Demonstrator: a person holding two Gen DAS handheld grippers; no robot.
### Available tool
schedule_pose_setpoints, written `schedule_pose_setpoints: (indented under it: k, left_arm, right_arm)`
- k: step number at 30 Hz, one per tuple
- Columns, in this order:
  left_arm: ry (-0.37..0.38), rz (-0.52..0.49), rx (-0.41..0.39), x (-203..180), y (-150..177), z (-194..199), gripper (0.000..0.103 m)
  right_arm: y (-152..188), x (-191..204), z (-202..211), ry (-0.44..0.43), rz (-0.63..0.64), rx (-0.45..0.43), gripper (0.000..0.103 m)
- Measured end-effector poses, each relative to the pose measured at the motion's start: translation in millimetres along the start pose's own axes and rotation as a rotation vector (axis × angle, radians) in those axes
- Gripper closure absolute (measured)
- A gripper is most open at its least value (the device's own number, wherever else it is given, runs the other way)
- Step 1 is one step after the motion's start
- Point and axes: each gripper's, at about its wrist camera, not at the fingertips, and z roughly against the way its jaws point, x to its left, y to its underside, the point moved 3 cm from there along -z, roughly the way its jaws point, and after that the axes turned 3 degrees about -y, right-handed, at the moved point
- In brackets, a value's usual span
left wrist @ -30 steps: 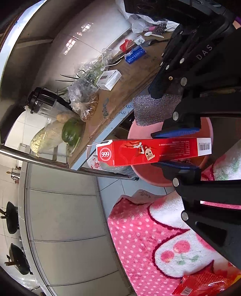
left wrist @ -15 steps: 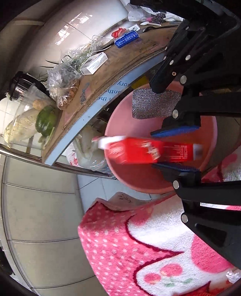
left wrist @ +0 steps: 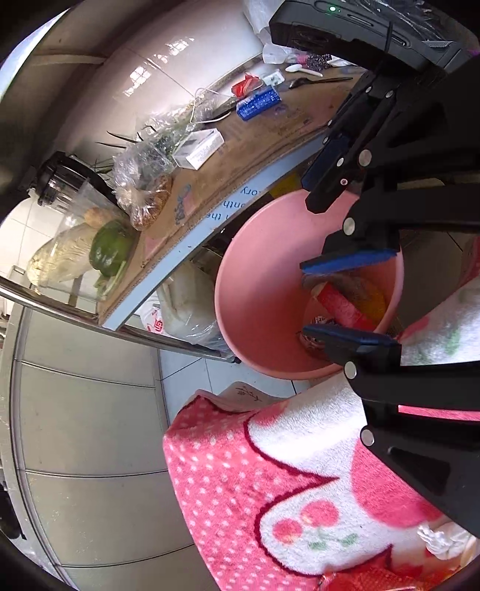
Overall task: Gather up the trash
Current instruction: 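Open both tools to drop the red box and scrubber into the bucket, then return to the table and grasp a yellow foam net with the right tool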
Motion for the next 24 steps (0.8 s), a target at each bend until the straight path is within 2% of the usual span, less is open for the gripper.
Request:
schedule_pose_setpoints:
  k: [6, 11, 16, 24]
  left_arm:
    - [-0.014, -0.015, -0.054, 4.8, 6.6, 45.6, 0.076]
    - [-0.045, -0.034, -0.090, 17.8, 17.1, 84.9, 0.076]
    - [-0.093, -0.032, -0.130, 45.6, 30.1, 127.5, 0.076]
    - [-0.225, -0.001, -0.180, 114.0, 55.6, 183.2, 0.075]
  right_arm:
    - [5.0, 27.8, 24.3, -0.036, 0.060, -0.024, 0.072]
    - [12.1, 59.9, 42.8, -0.095, 0.100, -0.031, 0.064]
    - [17.7, 95.7, 58.4, -0.173, 0.132, -0.030, 0.064]
    - [24.6, 159.1, 57.6, -0.263, 0.217, 0.018, 0.064]
